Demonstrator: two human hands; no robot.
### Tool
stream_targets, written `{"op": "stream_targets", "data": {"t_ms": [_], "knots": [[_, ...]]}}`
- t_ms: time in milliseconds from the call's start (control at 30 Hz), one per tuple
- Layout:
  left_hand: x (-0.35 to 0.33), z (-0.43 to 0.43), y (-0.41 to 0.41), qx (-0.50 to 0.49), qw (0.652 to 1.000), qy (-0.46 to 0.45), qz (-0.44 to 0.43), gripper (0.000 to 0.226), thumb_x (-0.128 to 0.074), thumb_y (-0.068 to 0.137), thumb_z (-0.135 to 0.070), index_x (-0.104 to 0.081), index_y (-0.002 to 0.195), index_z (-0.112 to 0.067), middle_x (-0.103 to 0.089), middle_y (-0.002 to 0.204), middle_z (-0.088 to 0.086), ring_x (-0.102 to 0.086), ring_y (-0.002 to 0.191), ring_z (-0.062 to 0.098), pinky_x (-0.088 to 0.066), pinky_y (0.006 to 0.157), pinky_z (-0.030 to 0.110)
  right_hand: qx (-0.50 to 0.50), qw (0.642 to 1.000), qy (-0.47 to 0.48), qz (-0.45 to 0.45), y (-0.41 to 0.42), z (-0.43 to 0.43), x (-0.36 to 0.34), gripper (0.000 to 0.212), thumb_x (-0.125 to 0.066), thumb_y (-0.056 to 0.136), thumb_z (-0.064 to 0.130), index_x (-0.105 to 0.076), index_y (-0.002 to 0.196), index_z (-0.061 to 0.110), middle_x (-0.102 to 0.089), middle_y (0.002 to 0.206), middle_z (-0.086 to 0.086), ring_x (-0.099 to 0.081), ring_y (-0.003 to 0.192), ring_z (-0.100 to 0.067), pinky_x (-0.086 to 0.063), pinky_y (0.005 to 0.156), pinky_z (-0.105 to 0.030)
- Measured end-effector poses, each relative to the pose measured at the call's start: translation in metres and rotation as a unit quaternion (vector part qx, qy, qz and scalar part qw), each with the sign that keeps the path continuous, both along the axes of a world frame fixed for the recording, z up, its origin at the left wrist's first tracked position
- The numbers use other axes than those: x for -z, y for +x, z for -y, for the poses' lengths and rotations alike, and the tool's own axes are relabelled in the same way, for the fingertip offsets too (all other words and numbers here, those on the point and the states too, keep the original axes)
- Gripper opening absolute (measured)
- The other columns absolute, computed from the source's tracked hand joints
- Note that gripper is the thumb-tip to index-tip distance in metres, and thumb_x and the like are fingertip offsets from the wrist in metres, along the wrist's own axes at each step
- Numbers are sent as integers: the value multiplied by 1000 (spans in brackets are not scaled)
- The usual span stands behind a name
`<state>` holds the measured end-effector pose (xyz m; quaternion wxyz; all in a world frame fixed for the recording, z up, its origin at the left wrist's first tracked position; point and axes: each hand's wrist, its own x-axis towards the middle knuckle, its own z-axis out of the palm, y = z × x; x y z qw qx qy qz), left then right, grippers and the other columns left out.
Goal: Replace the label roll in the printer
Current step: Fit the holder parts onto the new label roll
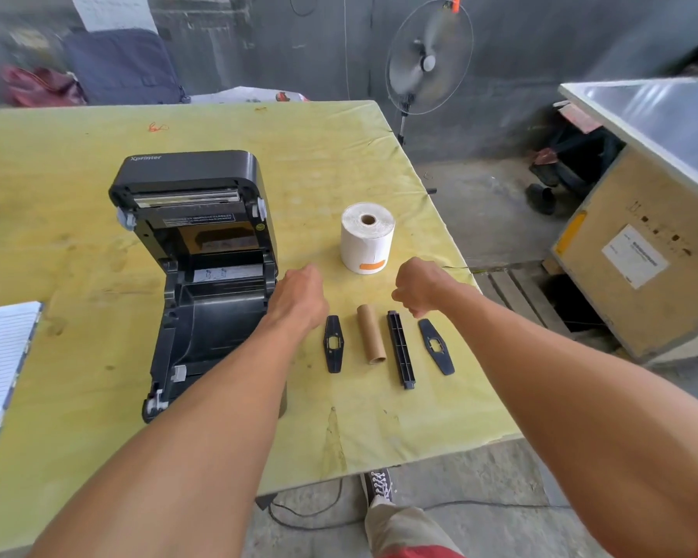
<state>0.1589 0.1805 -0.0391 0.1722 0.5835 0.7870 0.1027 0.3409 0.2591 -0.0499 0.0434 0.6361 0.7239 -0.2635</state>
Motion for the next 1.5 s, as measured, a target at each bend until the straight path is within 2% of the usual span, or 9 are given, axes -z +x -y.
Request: {"op": "stream_targets", "data": {"t_ms": [100,267,533,833,1000,1133,1233,1367,1500], "knots": [[-12,-13,0,26,999,25,-9,27,-55,94,-5,-58,120,-11,-61,115,13,-56,89,28,-51,76,39,14,1000,4,-10,6,-6,1,6,-54,87,7,-59,91,8,-74,80,-15,-71,60,-26,-62,74,-39],[-20,-51,5,71,996,55,1,27,-59,94,-13,-56,121,-11,-54,122,12,-57,102,30,-50,82,41,32,999,19,-31,10,-41,-5,26,-54,91,9,-61,115,3,-71,85,-19,-75,75,-35,-63,77,-50],[-1,-132,26,142,988,-11,-64,65,-67,86,-18,-38,144,-24,-28,140,13,-35,125,34,-45,95,47,19,998,-19,-47,18,-110,6,29,-53,93,10,-60,121,8,-69,86,-17,-74,84,-37,-62,80,-49],[14,-183,31,177,979,-84,-52,60,-76,74,-43,-59,125,-16,-22,147,16,-17,140,32,-44,98,42,11,987,-137,-83,20,-155,28,22,-56,92,16,-64,112,15,-73,92,-14,-75,93,-35,-60,86,-47],[21,-189,38,80,994,-22,72,48,-79,74,-44,-63,105,-10,-25,146,11,-18,140,27,-37,100,33,1,986,-144,-89,16,-164,31,25,-52,93,7,-66,113,2,-75,97,-18,-75,89,-36,-62,82,-43],[19,-192,35,-52,989,18,140,71,-72,75,-59,-65,114,1,-48,135,14,-37,132,32,-34,102,35,95,954,-152,-241,20,-164,13,15,-54,96,10,-63,108,14,-64,88,-11,-58,72,-26,-50,64,-31],[14,-179,29,-208,916,46,340,67,-67,66,-65,-67,89,-2,-65,102,14,-61,92,31,-43,70,33,106,929,-129,-331,22,-152,-10,18,-62,95,19,-67,113,17,-70,100,-10,-66,83,-23,-55,71,-34],[10,-153,28,-284,808,49,514,50,-73,68,-58,-60,82,-12,-65,98,12,-62,86,30,-54,83,44,26,941,-37,-337,11,-120,-41,29,-73,89,23,-68,117,19,-63,94,1,-61,91,-20,-53,81,-37],[-1,-129,28,-296,751,45,588,34,-70,82,-48,-58,88,-16,-65,96,9,-64,84,31,-56,78,44,-64,970,87,-217,-2,-85,-57,42,-80,82,29,-66,122,25,-58,110,-5,-55,94,-20,-44,78,-30]]}}
